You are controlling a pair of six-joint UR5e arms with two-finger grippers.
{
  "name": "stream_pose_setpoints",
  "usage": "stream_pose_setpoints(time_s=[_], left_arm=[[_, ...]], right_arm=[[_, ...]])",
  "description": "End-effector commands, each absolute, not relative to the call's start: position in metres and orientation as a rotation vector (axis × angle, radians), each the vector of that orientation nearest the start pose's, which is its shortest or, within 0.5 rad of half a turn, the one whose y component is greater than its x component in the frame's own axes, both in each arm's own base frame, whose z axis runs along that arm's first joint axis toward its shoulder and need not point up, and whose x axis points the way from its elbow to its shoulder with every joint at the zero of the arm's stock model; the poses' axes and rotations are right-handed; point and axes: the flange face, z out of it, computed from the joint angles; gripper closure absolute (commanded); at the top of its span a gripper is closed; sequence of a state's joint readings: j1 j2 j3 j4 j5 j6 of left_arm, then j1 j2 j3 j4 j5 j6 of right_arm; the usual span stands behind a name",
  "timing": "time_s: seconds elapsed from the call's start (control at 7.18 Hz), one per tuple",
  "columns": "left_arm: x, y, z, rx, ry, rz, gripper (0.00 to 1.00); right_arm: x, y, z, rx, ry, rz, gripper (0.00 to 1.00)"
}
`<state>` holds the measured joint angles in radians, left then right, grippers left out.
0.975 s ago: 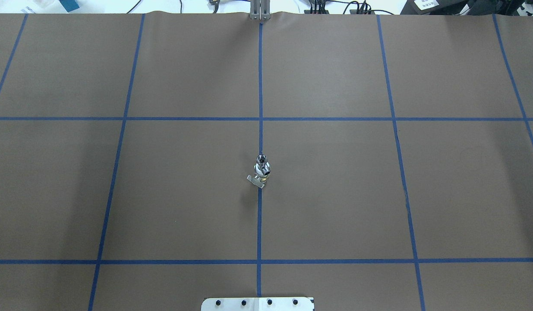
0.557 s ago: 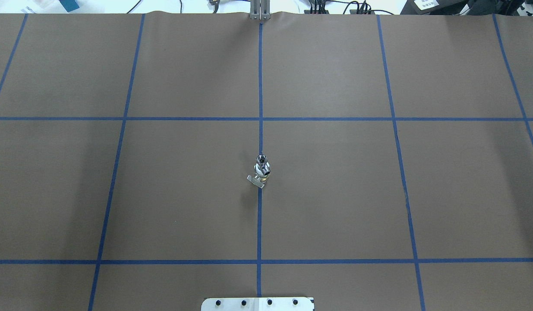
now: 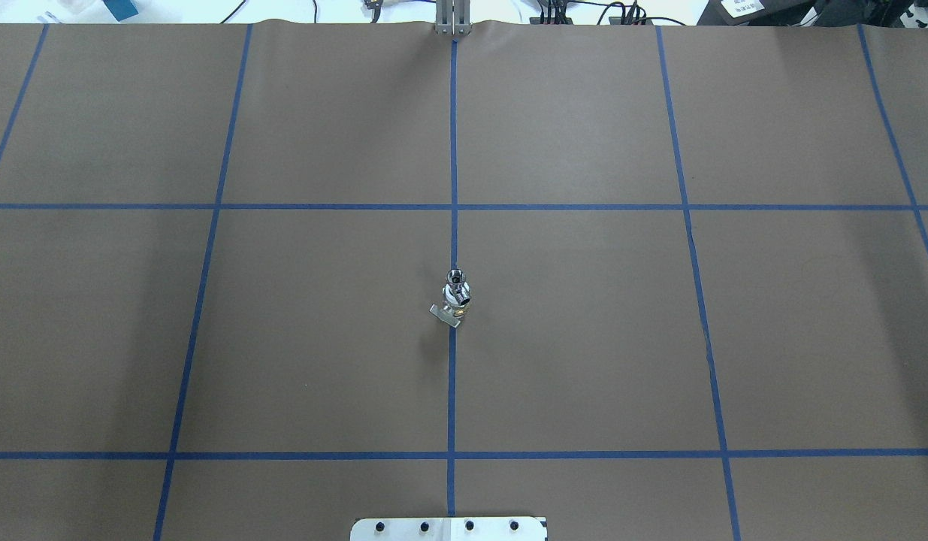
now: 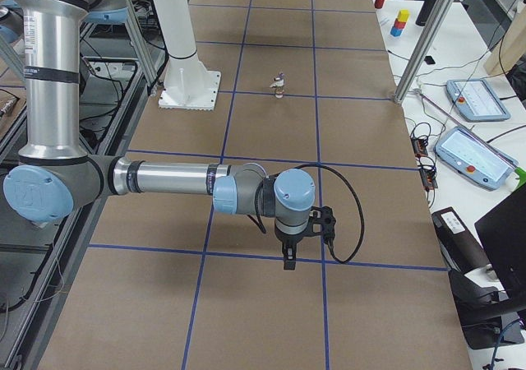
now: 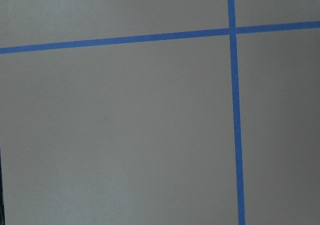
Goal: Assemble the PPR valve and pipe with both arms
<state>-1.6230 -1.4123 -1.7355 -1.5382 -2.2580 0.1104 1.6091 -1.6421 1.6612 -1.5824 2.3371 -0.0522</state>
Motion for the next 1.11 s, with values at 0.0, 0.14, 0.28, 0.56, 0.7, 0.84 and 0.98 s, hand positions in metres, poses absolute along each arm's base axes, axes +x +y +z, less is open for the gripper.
stream_pose_setpoints(time_s=[0.0,0.14,0.28,0.56,0.7,0.84,0.98], left_arm=[[-0.0919,-0.4152,0.6617,0.026,0.687,0.045,0.00],[-0.0919,-0.4152,0.6617,0.026,0.687,0.045,0.00],[-0.0918,-0.4135,0.6631,0.022,0.688,0.044,0.00],[-0.0918,-0.4136,0.6630,0.024,0.688,0.044,0.00],[-0.0918,-0.4136,0.6630,0.024,0.688,0.044,0.00],[-0.0918,-0.4135,0.6631,0.022,0.688,0.044,0.00],[-0.0918,-0.4129,0.6636,0.022,0.688,0.044,0.00]], right_arm=[[0.0819,-0.4596,0.6496,0.042,-0.766,-0.016,0.00],[0.0820,-0.4596,0.6497,0.042,-0.764,-0.016,0.00],[0.0819,-0.4603,0.6489,0.043,-0.766,-0.017,0.00],[0.0812,-0.4603,0.6492,0.036,-0.766,-0.008,0.00],[0.0811,-0.4606,0.6486,0.029,-0.768,0.020,0.00],[0.0804,-0.4608,0.6484,0.028,-0.768,0.023,0.00],[0.0804,-0.4609,0.6483,0.029,-0.768,0.022,0.00]])
